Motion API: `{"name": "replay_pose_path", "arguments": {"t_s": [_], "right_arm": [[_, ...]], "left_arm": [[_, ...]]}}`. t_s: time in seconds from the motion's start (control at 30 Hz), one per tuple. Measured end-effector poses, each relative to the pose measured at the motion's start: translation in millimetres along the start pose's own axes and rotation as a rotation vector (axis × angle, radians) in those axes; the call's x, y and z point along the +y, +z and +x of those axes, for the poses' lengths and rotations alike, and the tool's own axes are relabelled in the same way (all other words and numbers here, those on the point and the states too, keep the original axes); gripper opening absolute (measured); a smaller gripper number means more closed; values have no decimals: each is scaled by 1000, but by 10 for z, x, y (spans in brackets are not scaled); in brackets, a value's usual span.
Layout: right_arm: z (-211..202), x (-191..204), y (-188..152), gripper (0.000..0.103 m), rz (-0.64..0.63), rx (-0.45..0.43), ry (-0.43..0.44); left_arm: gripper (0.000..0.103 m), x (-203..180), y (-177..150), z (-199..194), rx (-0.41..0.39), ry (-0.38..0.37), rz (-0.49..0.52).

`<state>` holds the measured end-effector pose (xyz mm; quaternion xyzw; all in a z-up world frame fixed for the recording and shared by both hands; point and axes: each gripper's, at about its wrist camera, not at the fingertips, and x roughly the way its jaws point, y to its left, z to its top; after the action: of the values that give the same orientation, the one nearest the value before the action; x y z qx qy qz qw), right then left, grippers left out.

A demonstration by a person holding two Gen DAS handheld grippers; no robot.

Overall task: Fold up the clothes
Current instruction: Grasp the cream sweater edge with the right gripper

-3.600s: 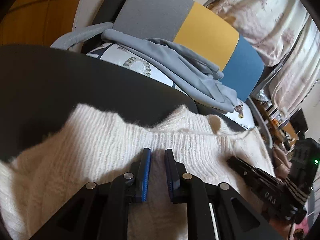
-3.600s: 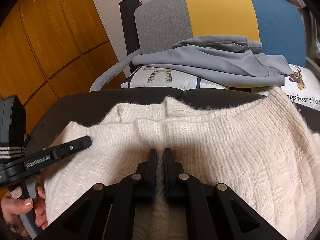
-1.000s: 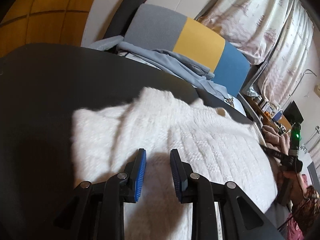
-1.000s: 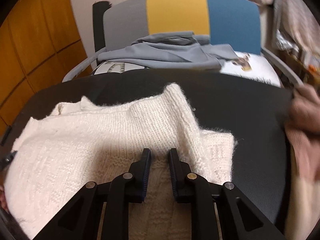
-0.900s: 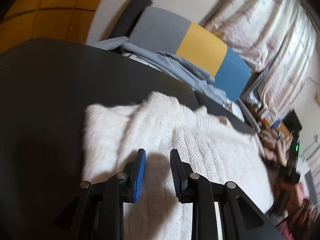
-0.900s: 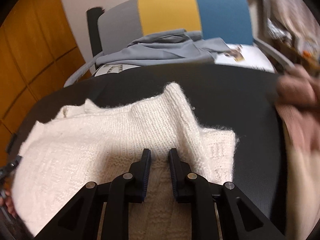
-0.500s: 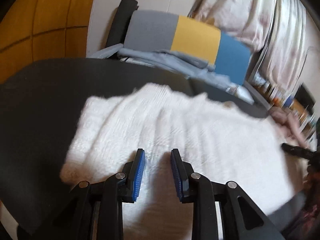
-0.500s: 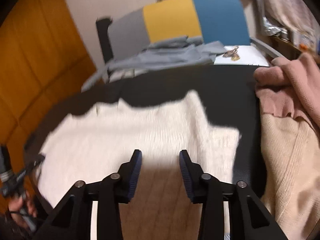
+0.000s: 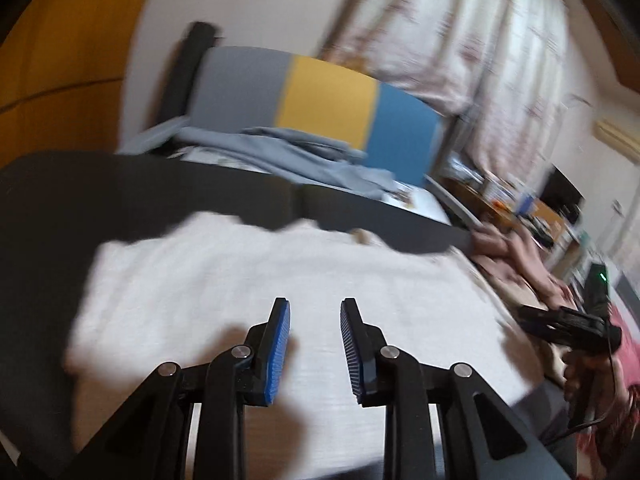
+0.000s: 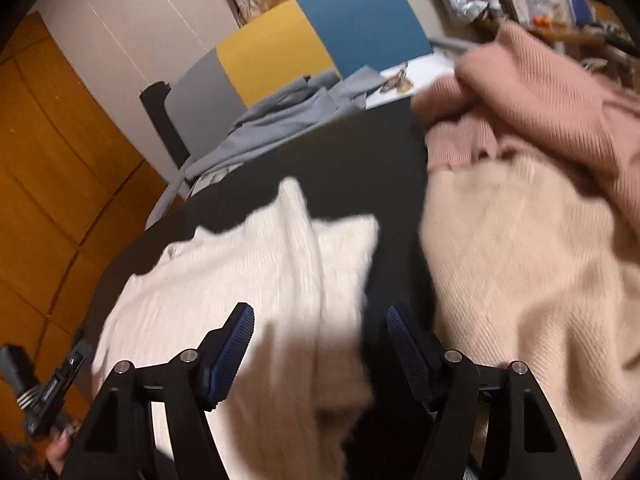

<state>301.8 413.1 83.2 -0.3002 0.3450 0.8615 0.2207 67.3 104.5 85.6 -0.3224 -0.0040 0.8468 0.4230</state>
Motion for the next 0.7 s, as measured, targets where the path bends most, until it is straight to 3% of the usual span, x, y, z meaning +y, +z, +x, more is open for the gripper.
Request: {"name": "replay_pose_path", "arguments": {"t_s": [0.1, 0.23, 0.33, 0.43, 0.57, 0.63, 0.7], "right_arm": [[-17, -5, -97, 70, -27, 26, 26], [16, -51, -120, 70, -14, 29, 40], [91, 4, -121, 70, -32, 58, 25], [209, 114, -142, 70, -75, 110, 0], [253, 89, -163, 71, -24, 107, 8], [253, 27, -156, 71, 33, 108, 40], [239, -72, -140, 68, 113, 112, 92]], "left_arm": [[26, -320, -71, 146, 55, -62, 90], [26, -558, -256, 352, 122, -67, 156], [26, -561, -412, 509, 153, -30, 183], [26, -513, -442, 523, 146, -46, 164], [26, -484, -428, 497, 155, -71, 132], [24, -478, -379, 397, 143, -115, 87], [24, -470, -326, 247, 82, -181, 40]]}}
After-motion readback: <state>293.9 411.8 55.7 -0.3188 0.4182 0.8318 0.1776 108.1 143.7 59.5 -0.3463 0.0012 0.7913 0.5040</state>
